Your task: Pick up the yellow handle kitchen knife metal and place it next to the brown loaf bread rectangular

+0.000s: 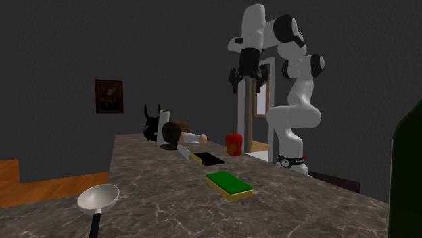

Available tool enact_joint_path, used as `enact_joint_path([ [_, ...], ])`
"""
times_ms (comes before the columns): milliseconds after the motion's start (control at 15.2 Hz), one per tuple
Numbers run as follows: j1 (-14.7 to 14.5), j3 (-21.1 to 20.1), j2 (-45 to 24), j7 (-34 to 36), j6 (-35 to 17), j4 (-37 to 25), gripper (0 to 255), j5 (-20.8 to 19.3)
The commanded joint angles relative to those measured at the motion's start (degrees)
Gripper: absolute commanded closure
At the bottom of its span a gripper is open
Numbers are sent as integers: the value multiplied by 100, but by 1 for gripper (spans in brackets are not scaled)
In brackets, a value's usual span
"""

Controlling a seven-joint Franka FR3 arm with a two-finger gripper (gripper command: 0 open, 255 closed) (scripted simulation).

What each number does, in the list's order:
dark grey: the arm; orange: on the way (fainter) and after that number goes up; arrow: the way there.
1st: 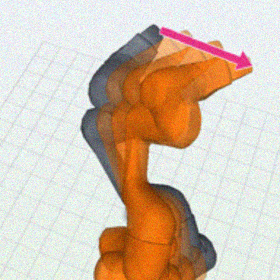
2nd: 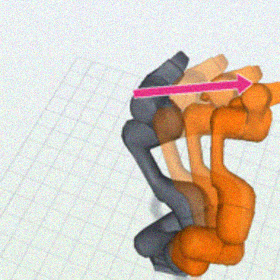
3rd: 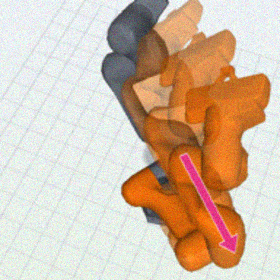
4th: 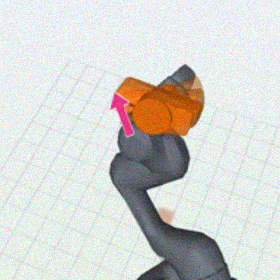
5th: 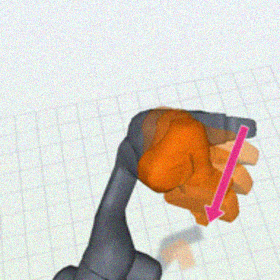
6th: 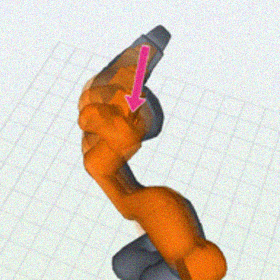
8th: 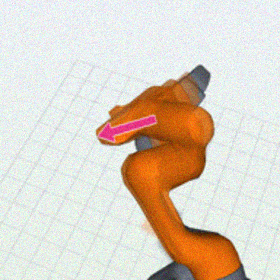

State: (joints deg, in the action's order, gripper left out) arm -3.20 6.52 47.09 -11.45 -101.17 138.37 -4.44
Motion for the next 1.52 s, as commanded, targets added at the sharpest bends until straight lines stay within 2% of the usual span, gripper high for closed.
enact_joint_path([
  [0, -58, 329, 19, -653, -112, 185, 0, -192],
  [462, -277, 1529, -476, -2797, -740, 479, 0, -858],
  [924, -728, 2797, -1610, -4972, -1522, 226, 0, -1247],
  [1188, -1161, 3562, -2521, -6308, -2009, -125, 0, -1140],
  [1320, -1428, 3961, -3060, -7043, -2254, -346, 0, -930],
  [1452, -1698, 4346, -3681, -7862, -2491, -595, 0, -560],
])
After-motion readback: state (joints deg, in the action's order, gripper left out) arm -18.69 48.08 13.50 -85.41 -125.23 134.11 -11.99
